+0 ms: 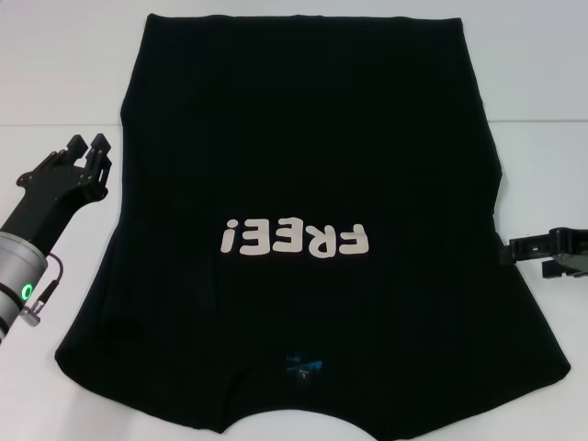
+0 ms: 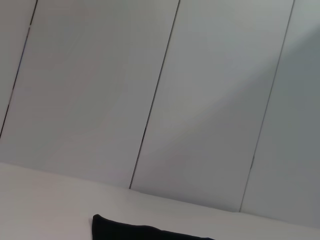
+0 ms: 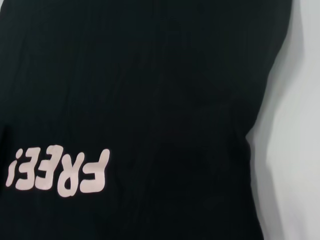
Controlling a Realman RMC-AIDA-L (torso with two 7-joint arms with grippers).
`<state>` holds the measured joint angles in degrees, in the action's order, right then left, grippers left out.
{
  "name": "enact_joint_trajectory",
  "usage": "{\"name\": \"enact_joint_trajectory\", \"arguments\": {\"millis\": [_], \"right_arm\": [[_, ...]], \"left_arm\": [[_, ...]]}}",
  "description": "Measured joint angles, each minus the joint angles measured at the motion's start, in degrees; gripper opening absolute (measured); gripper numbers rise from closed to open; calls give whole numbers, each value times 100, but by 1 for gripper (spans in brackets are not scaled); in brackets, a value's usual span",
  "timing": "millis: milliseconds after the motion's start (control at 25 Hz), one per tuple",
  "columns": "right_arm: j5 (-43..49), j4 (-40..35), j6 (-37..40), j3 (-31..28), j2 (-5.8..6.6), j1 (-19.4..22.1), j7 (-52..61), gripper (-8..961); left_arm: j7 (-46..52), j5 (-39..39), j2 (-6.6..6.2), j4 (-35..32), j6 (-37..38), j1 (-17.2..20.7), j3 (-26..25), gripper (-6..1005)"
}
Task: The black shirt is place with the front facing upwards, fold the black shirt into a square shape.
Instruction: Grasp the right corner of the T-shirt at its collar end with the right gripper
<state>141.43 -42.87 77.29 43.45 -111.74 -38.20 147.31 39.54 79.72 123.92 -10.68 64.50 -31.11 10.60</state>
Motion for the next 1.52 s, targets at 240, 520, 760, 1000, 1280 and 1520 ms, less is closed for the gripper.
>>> {"name": "enact_joint_trajectory", "arguments": {"millis": [240, 520, 760, 1000, 1280, 1520], "right_arm": [[5, 218, -249, 4, -33, -26, -222, 944], [3, 239, 22, 6, -65, -25, -224, 943], [5, 206, 500, -44, 60, 79, -98, 943], [5, 186, 652, -52, 166, 191, -60, 943], [8, 112, 950, -56, 192, 338, -4, 942], [8, 110, 964, -41, 173, 443, -1, 940]], "left_arm": [[2, 0, 2, 0, 2, 0, 4, 305], [2, 0, 6, -4, 2, -19, 4, 305], [1, 0, 9, -4, 3, -65, 4, 305], [1, 0, 9, -4, 1, -150, 4, 305], [-16, 0, 9, -1, -42, -246, 4, 305], [-25, 5, 9, 9, -77, -298, 4, 305]]}}
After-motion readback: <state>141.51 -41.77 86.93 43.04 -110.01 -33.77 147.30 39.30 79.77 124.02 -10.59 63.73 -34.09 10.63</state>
